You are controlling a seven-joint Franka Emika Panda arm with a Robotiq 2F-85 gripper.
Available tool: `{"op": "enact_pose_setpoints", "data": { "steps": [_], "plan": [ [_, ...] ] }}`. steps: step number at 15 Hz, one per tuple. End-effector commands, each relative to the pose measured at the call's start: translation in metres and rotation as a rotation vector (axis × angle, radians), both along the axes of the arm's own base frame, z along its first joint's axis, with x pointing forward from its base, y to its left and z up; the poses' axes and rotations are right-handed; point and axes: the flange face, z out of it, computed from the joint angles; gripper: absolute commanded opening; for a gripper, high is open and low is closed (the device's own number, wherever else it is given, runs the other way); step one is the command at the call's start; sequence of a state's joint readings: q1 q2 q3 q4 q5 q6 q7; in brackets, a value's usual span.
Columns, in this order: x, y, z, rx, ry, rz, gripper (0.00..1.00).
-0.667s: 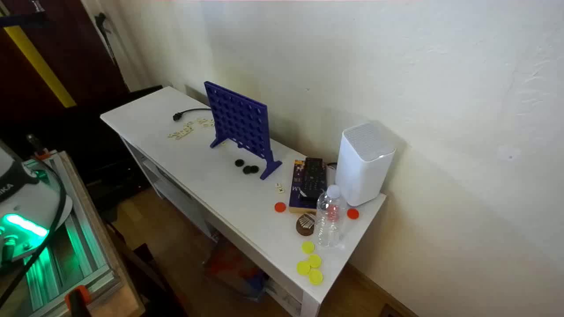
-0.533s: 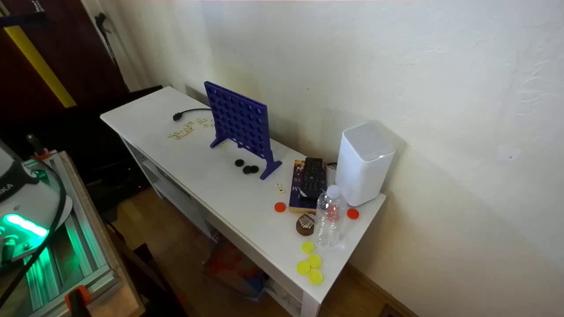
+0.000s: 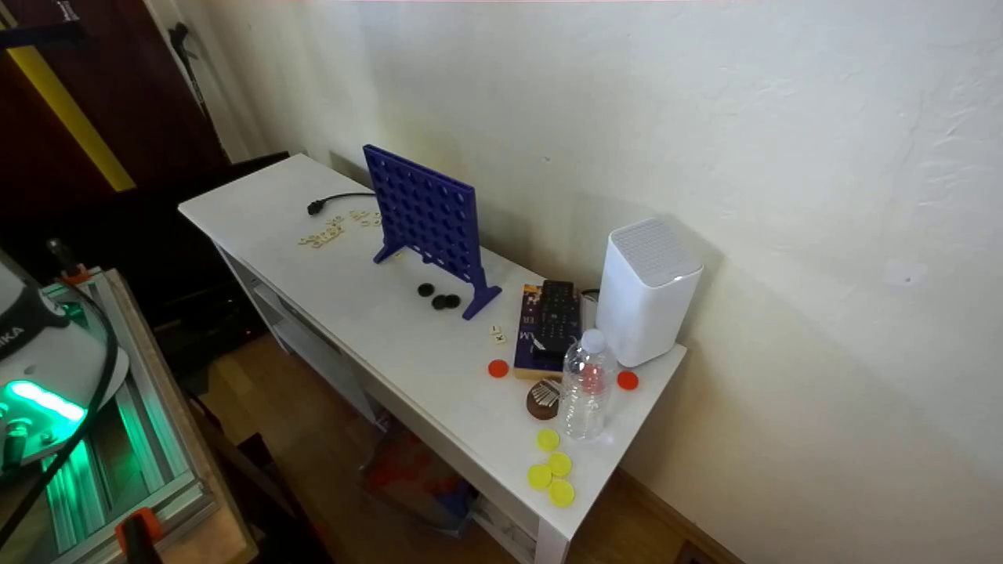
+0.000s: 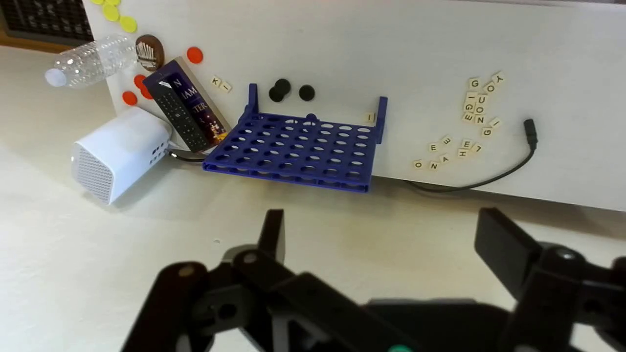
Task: Pick up the red token closest to the purple object and place it in the purple on the far right
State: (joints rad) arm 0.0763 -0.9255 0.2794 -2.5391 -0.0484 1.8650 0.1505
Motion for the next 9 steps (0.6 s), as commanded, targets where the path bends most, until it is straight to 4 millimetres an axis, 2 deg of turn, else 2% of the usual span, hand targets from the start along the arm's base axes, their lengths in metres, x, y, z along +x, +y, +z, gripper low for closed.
{"op": "enact_pose_setpoints", "data": {
  "steps": [1,4,9],
  "plan": [
    [0.000,0.000,0.001,0.000,0.001,0.000,1.00],
    [0.003,-0.003,0.000,0.010,0.006,-0.007,1.00],
    [0.018,-0.042,-0.010,0.072,0.030,-0.109,1.00]
  ]
}}
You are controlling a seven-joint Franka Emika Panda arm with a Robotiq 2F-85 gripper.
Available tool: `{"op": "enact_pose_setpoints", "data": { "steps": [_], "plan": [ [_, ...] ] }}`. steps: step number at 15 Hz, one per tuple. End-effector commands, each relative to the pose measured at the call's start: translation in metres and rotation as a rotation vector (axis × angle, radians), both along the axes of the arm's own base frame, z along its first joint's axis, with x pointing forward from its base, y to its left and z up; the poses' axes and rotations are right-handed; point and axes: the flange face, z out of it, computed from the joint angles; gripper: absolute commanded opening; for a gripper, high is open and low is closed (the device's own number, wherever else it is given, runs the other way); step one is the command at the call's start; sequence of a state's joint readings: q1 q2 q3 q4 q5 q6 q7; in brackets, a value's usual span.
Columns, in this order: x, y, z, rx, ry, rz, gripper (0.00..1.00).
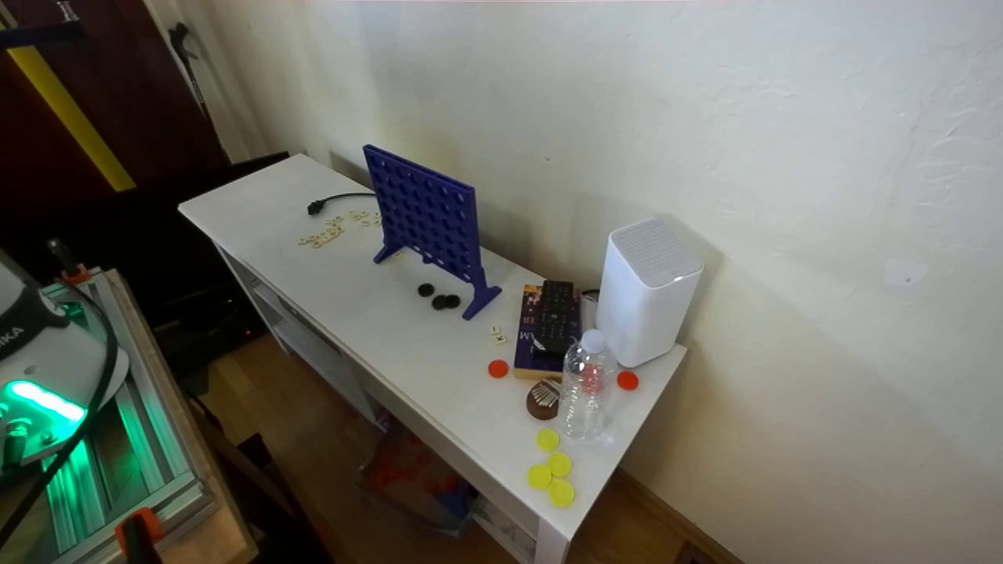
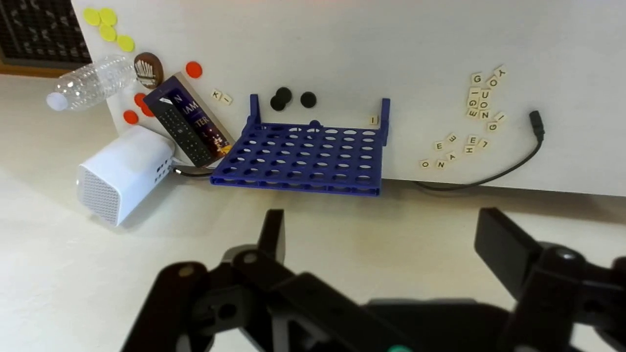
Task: Pick up the red token closest to the purple object and place it in the purple on the far right
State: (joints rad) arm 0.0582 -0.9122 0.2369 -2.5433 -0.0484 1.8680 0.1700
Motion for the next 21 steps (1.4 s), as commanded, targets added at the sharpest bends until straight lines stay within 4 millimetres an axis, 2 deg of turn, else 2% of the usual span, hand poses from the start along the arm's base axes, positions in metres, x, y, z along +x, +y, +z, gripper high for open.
{"op": "enact_pose_setpoints", "data": {
  "steps": [1,5,7,12,13,21],
  "plan": [
    [0.012,-0.031,-0.012,0.051,0.032,-0.037,1.00],
    [0.022,-0.075,-0.037,0.100,0.048,0.014,1.00],
    [0.030,-0.100,-0.054,0.125,0.022,-0.026,1.00],
    [0.049,-0.162,-0.121,0.110,-0.034,-0.203,1.00],
    [0.061,-0.176,-0.129,0.106,-0.028,-0.235,1.00],
    [0.070,-0.254,-0.232,0.121,0.051,-0.392,1.00]
  ]
}}
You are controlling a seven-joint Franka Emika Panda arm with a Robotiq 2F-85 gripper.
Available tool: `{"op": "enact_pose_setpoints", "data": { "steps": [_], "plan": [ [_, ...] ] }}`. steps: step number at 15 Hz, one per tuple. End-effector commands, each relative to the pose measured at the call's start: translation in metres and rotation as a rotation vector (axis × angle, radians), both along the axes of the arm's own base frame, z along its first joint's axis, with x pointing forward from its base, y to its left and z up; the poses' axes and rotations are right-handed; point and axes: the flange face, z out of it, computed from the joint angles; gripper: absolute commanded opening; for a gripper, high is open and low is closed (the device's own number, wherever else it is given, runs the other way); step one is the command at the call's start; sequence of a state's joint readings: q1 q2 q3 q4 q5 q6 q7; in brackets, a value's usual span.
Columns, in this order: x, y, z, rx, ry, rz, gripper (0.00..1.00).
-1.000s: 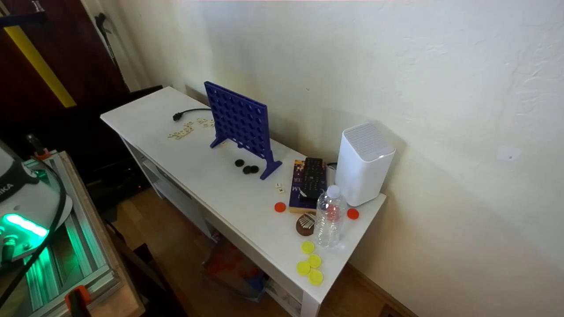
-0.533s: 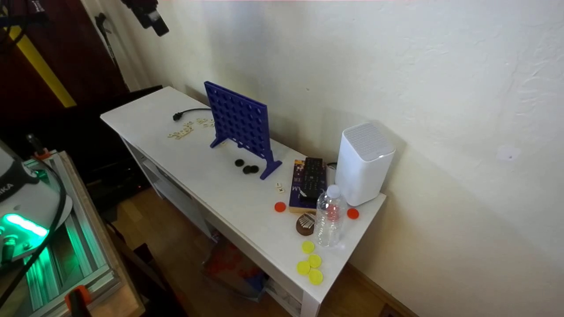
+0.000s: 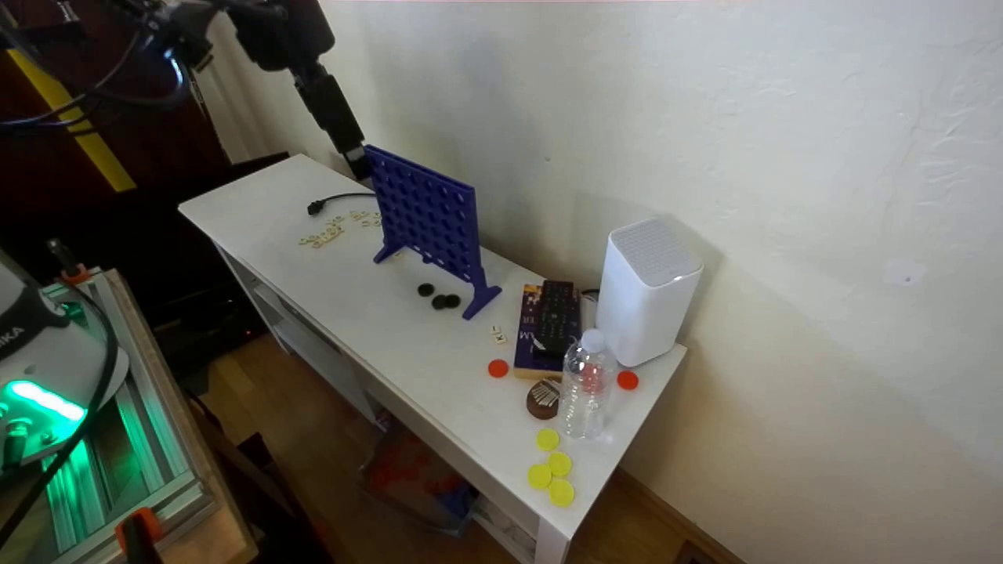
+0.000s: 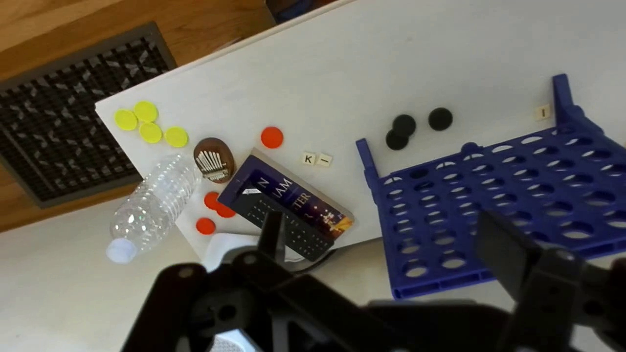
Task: Pick up the red token closest to the purple object and place it in the purple on the far right
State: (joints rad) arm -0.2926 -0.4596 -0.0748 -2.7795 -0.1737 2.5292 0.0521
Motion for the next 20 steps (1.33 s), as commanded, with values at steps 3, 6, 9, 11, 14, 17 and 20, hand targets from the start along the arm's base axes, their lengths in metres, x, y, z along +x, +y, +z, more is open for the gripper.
{"op": "enact_pose_setpoints", "data": {
  "steps": [3,6,9,11,14,17,20],
  "plan": [
    [-0.001,-0.042,-0.084,0.031,0.058,-0.139,1.00],
    [-0.018,-0.057,-0.138,0.057,0.187,-0.221,1.00],
    [-0.022,-0.056,-0.139,0.065,0.220,-0.224,1.00],
    [-0.023,-0.057,-0.153,0.070,0.253,-0.241,1.00],
    [-0.022,-0.058,-0.154,0.070,0.254,-0.245,1.00],
    [-0.018,-0.056,-0.162,0.089,0.285,-0.235,1.00],
    [-0.004,-0.044,-0.184,0.143,0.311,-0.244,1.00]
  ]
}}
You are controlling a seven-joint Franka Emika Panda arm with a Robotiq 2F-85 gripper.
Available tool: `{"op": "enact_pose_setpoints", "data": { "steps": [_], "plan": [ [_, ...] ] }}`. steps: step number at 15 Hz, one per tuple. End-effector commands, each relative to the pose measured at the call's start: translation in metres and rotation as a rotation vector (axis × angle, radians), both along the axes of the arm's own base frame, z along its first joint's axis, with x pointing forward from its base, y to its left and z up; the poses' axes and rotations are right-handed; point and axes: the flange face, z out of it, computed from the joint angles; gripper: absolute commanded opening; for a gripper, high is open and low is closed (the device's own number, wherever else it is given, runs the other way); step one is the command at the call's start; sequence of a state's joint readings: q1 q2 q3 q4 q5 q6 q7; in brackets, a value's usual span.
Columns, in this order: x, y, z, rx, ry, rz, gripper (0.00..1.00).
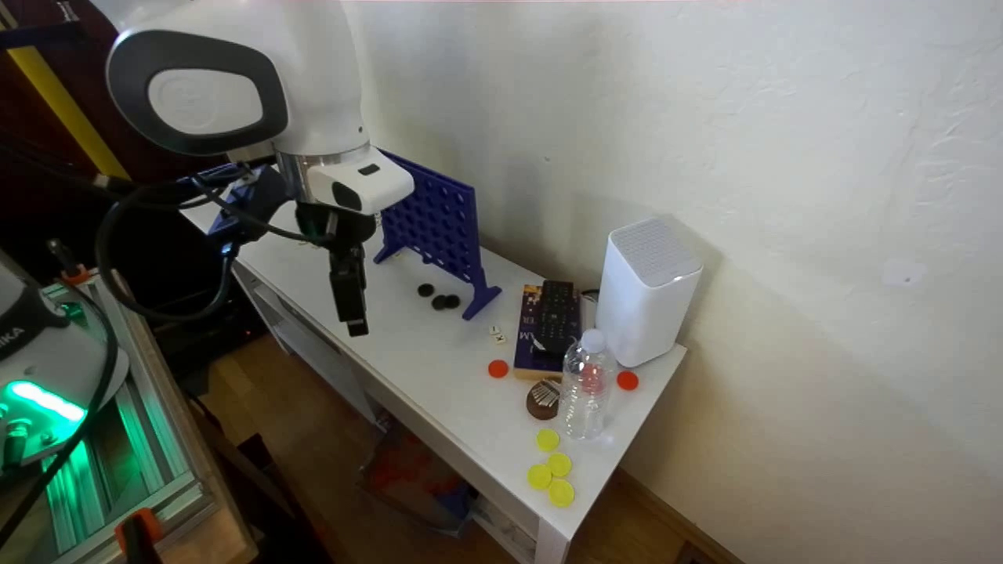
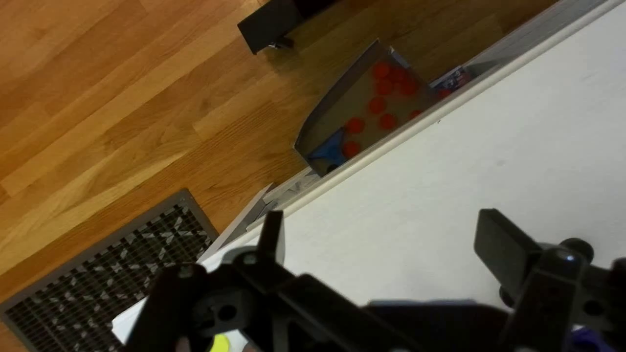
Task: Pick up the red token closest to the purple object and place it in the purple on the far right
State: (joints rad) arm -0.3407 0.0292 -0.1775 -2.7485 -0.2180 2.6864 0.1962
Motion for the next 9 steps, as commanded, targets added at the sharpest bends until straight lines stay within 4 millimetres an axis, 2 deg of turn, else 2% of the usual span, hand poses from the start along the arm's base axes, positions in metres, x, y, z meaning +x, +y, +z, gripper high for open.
{"op": "enact_pose_setpoints", "data": {
  "steps": [1,5,9],
  "plan": [
    [0.022,0.012,-0.029,0.063,0.028,-0.014,1.00],
    [0.052,0.017,-0.052,0.132,0.002,-0.069,1.00],
    [0.085,-0.014,-0.070,0.142,-0.043,-0.117,1.00]
  ]
}}
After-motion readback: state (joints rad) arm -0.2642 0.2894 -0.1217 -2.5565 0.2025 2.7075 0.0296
